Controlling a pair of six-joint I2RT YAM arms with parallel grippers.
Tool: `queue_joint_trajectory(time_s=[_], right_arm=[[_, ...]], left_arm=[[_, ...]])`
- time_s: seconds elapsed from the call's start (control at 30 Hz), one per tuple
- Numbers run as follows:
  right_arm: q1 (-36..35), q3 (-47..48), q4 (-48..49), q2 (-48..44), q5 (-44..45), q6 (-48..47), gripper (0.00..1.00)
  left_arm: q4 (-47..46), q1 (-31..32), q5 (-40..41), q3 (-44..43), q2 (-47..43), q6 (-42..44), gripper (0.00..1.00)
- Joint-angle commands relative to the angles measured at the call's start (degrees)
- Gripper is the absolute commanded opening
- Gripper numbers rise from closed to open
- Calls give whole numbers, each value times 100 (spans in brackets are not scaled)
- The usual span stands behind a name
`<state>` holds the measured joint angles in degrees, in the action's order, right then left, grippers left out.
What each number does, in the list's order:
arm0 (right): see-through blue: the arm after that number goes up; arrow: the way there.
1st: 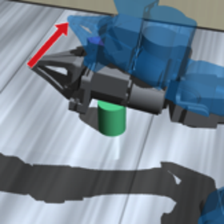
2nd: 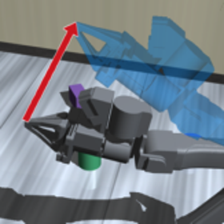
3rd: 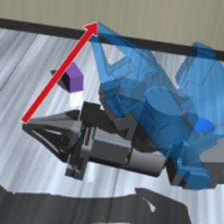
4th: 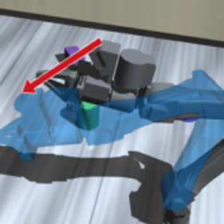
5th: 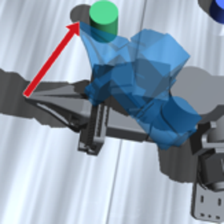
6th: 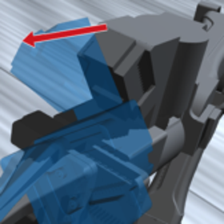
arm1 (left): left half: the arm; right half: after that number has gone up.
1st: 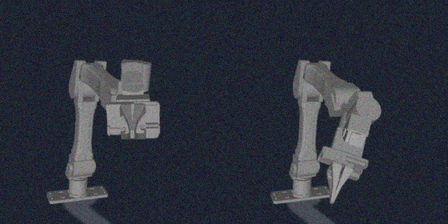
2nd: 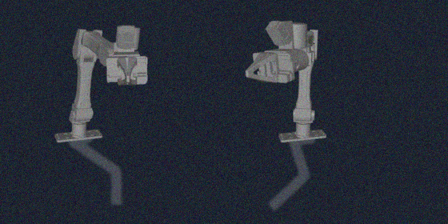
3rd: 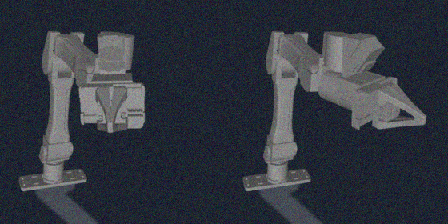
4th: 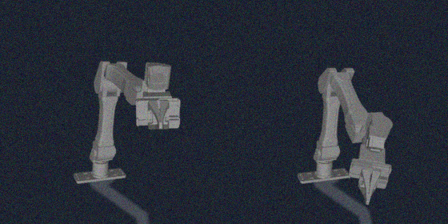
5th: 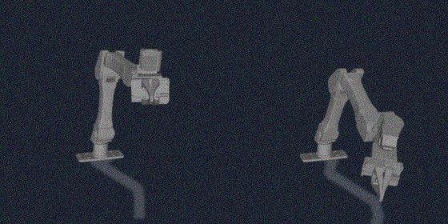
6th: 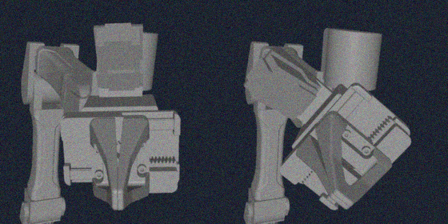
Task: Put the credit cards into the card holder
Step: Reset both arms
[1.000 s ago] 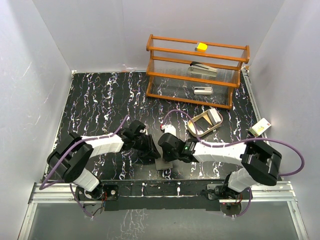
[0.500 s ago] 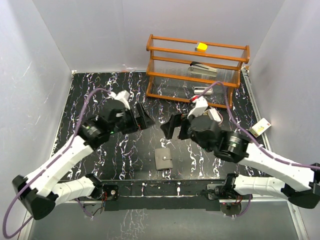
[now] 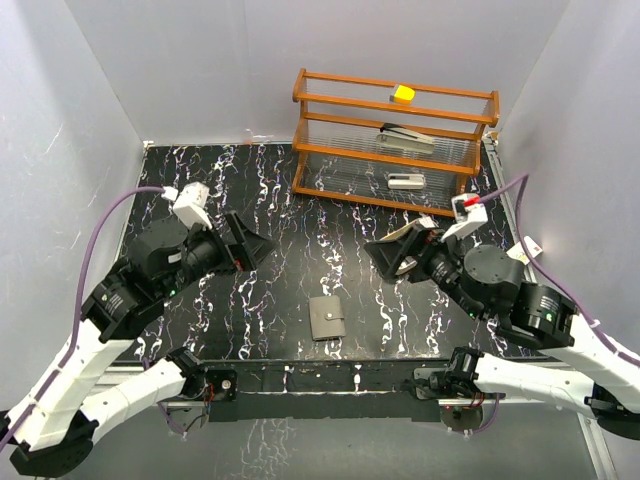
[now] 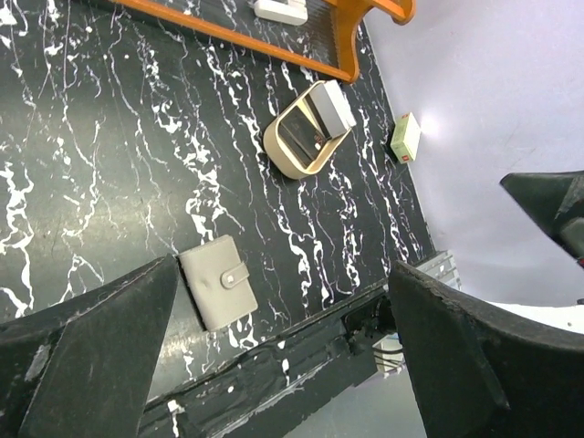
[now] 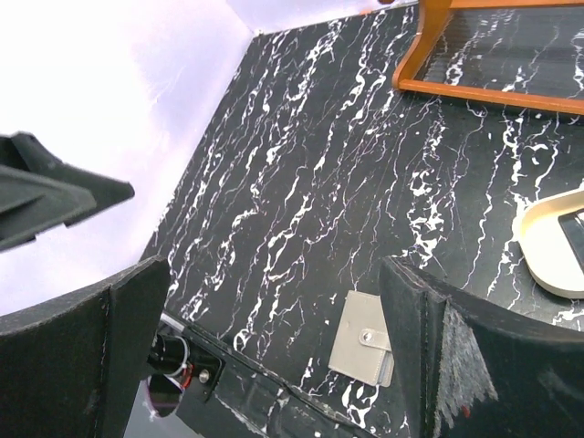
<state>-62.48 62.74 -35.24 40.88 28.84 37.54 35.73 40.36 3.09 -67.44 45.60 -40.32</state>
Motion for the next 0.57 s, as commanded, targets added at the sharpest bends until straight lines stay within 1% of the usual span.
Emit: queue_joint_trajectory(time_s=[0.0, 0.17, 0.53], right_arm=[[-10, -215, -106, -270, 444, 445, 98], [-10, -498, -93, -464, 479, 700, 98], [-10, -664, -264, -484, 475, 905, 98]], left_arm=[[4, -10, 154, 411, -304, -167, 99], [-43, -10, 163, 746, -429, -291, 99], [-265, -13, 392, 1015, -545, -232, 99]])
